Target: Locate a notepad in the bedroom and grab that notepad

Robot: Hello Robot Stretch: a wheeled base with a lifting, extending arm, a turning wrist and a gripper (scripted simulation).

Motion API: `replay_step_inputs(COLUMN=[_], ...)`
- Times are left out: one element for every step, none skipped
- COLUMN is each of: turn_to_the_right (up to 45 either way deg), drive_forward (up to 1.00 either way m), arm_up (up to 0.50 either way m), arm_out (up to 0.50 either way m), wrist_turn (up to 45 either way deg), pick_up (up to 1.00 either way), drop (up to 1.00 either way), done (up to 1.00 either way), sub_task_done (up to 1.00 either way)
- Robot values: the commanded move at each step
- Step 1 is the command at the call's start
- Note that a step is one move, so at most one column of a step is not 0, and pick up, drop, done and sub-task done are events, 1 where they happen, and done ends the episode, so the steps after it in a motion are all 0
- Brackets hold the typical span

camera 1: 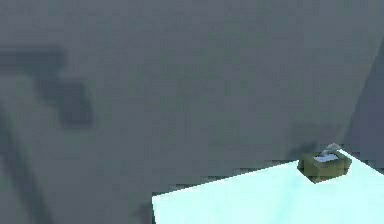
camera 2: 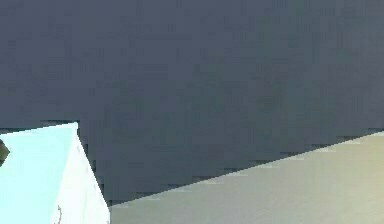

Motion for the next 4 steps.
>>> replay_step_inputs(turn_to_the_right=[-45.0,-18.0,0.0,0.0], drive_forward=[0.00,0.00,0.00,0.00], arm_up=[0.00,0.00,0.50,0.38], arm_out=[0.00,0.00,0.00,0.00], wrist_turn=[0.0,0.0,0.0,0.0], pick_up=[0.00,0.00,0.00,0.00], drop=[0.00,0.00,0.00,0.00], done=[0.00,0.00,0.00,0.00], sub_task_done=[0.00,0.00,0.00,0.00])
